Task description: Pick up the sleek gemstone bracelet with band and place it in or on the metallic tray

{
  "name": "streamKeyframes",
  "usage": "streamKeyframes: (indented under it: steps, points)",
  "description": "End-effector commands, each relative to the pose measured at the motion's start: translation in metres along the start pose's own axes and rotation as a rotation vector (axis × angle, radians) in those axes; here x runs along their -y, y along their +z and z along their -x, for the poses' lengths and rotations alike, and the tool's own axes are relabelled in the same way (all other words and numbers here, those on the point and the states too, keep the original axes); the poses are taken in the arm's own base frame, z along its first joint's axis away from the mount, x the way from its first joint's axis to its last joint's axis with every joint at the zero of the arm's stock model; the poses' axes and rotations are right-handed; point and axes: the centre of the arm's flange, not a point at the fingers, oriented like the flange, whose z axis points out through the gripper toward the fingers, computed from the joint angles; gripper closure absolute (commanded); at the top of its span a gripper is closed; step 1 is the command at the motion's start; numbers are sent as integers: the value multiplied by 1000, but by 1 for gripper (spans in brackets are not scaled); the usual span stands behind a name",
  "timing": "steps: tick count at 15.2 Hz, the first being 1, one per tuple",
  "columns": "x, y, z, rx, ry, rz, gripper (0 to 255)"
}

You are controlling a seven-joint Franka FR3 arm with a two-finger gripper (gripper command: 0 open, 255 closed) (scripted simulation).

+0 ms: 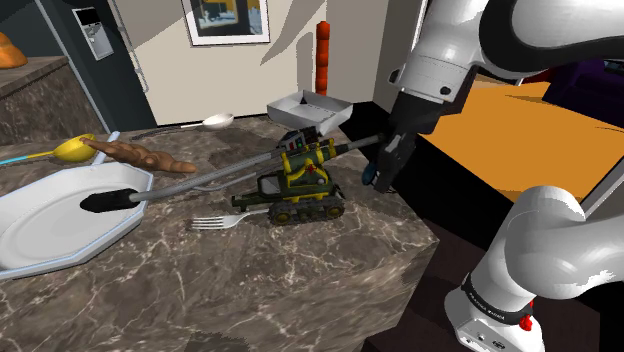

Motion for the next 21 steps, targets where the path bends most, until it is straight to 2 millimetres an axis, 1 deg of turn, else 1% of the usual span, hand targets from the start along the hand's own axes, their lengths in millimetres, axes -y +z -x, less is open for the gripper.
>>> streamKeyframes:
  steps: [1,17,21]
  points:
    - [2,-10,-1,0,0,0,255]
    - [28,-88,-8,0,0,0,255]
    - [4,-93,-54,0,0,0,255]
